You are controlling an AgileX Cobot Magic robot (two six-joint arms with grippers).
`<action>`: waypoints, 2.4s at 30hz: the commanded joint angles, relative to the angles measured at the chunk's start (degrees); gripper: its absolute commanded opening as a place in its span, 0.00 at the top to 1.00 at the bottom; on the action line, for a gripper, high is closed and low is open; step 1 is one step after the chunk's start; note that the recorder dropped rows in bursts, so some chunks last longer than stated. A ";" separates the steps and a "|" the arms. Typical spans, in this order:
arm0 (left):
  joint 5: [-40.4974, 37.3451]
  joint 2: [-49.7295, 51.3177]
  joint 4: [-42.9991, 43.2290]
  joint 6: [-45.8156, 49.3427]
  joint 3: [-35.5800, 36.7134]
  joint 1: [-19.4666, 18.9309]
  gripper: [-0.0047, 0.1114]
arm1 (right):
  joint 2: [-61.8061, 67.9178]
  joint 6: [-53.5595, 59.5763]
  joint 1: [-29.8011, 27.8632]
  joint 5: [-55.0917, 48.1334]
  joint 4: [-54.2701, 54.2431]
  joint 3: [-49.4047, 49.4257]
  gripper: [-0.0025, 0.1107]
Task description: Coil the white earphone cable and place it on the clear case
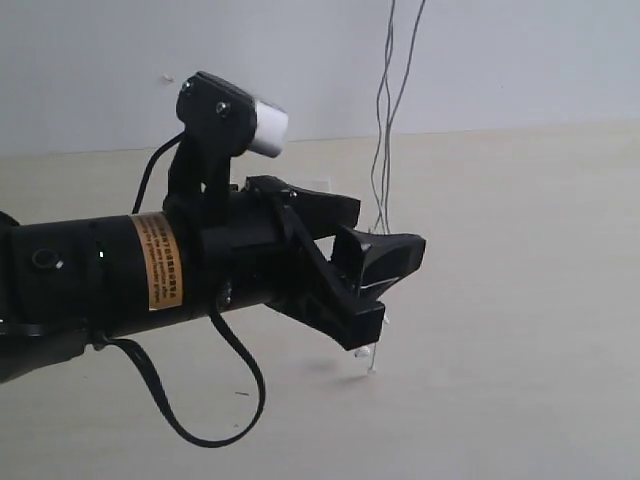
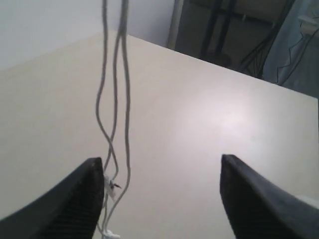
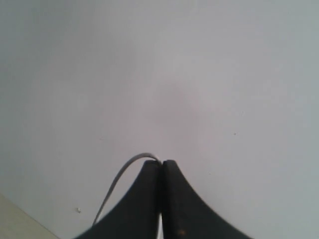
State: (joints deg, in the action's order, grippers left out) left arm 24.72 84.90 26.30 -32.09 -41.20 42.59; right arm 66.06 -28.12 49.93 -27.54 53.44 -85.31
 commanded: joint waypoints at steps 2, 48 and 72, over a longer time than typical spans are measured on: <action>4.74 2.68 0.26 6.20 -0.61 0.38 0.40 | -0.01 -0.26 0.08 0.77 1.02 -0.47 0.98; 8.43 7.90 -7.01 12.65 -4.45 0.30 0.40 | -0.01 1.41 0.08 -2.35 -2.40 -3.71 0.98; 6.95 7.34 -10.97 13.76 -4.45 0.30 0.96 | -0.11 1.16 0.08 -2.31 -2.00 -3.71 0.98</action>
State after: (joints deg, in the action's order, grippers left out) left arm 32.88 93.05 18.53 -18.57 -45.28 42.59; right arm 66.06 -27.19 49.93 -29.64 51.02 -88.66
